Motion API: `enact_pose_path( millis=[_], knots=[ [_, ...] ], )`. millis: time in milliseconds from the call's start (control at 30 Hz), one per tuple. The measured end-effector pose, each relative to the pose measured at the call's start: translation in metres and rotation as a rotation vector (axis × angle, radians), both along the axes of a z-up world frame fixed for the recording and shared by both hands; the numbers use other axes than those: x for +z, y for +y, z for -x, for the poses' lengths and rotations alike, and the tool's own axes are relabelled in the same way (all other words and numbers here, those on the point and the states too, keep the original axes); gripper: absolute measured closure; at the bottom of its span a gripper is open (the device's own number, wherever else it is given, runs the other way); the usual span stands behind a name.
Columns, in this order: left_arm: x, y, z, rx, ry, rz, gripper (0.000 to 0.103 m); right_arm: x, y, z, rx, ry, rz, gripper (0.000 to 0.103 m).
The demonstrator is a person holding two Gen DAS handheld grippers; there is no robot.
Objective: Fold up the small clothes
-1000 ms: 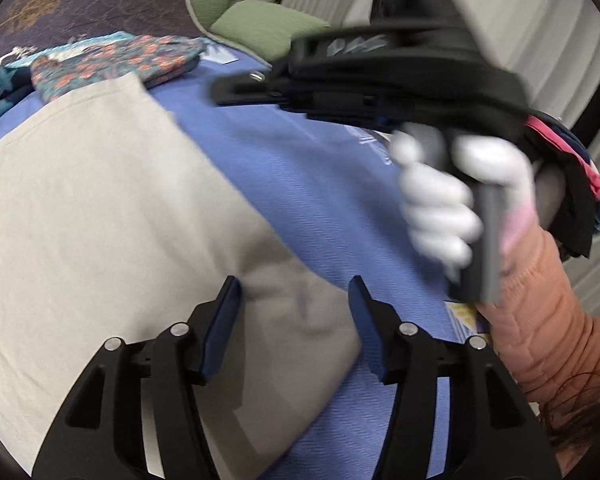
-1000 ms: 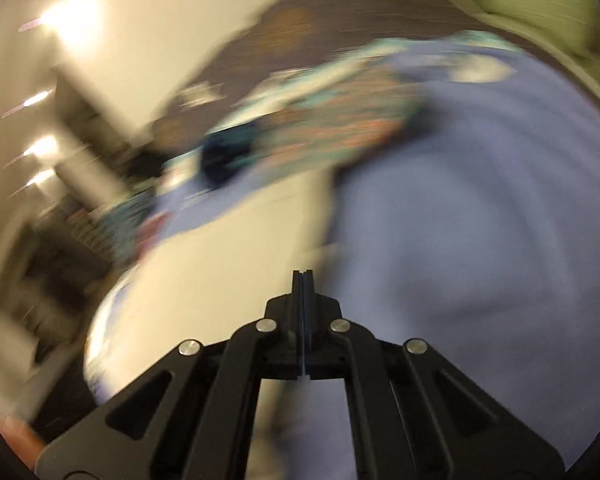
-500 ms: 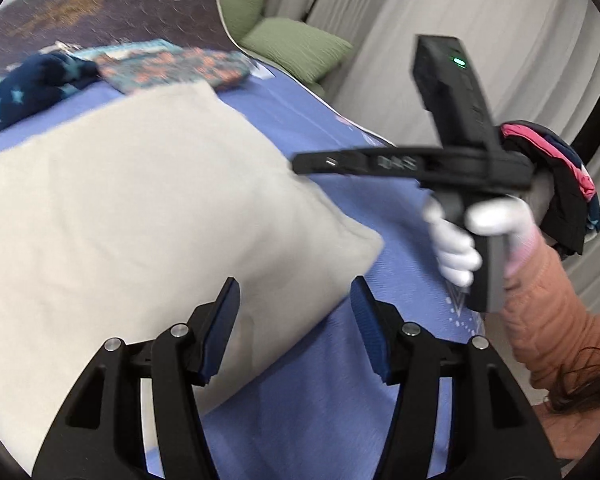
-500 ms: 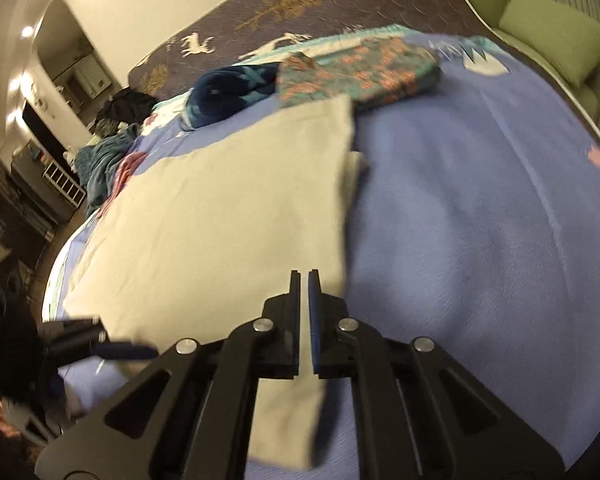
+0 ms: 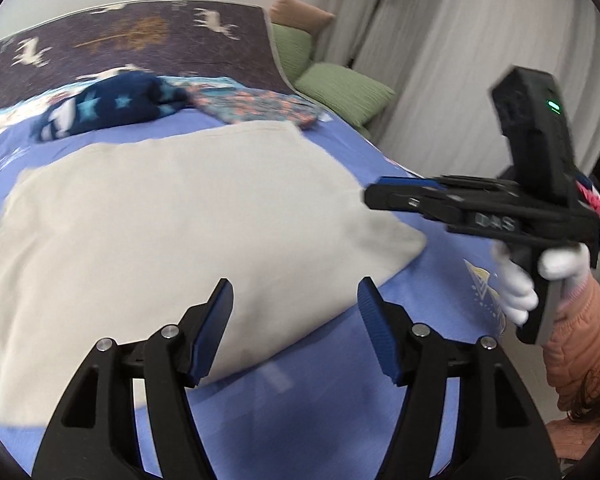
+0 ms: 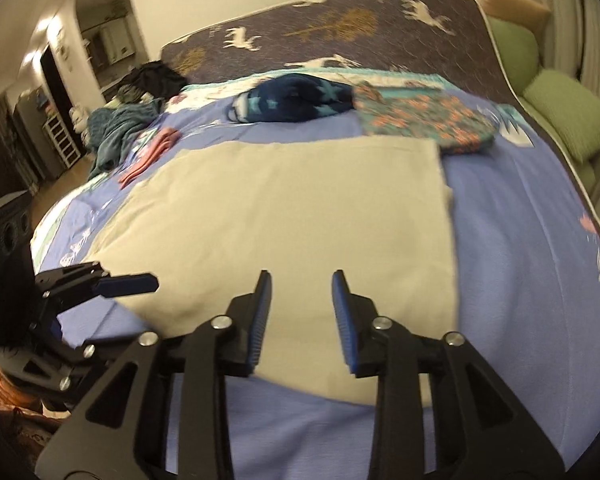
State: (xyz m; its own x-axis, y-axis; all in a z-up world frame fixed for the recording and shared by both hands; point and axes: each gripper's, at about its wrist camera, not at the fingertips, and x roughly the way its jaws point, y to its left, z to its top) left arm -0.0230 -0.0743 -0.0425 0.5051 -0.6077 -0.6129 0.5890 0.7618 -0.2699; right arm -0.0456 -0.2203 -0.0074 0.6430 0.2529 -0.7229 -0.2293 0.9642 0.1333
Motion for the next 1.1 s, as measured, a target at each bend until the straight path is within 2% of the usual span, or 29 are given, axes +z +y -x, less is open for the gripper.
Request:
enact_pose_path(
  millis=[67,167,333,433,567,700,867,1000,1100],
  knots=[
    [-0.002,0.029,0.001,0.058,0.007,0.022,0.038,0.003,0.027,0.005,0.037,-0.018,0.039,0.056],
    [-0.003,0.079,0.004,0.171,-0.001,0.053,0.038,0.005,0.068,0.011,0.107,-0.037,0.086,0.053],
    [-0.007,0.167,0.009,0.409,-0.024,0.115,0.034,-0.008,0.144,0.014,0.239,-0.055,0.167,0.051],
    [-0.012,0.207,0.01,0.518,-0.018,0.146,0.031,-0.022,0.187,0.017,0.333,-0.048,0.2,0.051],
    [-0.021,0.242,0.011,0.598,-0.001,0.18,0.031,-0.041,0.24,0.022,0.436,-0.039,0.273,0.05],
    [-0.027,0.261,0.013,0.626,0.013,0.208,0.031,-0.055,0.277,0.027,0.511,-0.033,0.338,0.047],
    [-0.038,0.276,0.007,0.618,0.044,0.254,0.03,-0.071,0.306,0.019,0.492,-0.054,0.484,0.047],
    [-0.044,0.281,-0.004,0.593,0.072,0.308,0.029,-0.08,0.328,0.017,0.474,-0.159,0.639,0.046],
    [-0.047,0.287,-0.016,0.548,0.097,0.39,0.029,-0.086,0.341,0.016,0.472,-0.218,0.714,0.046]
  ],
)
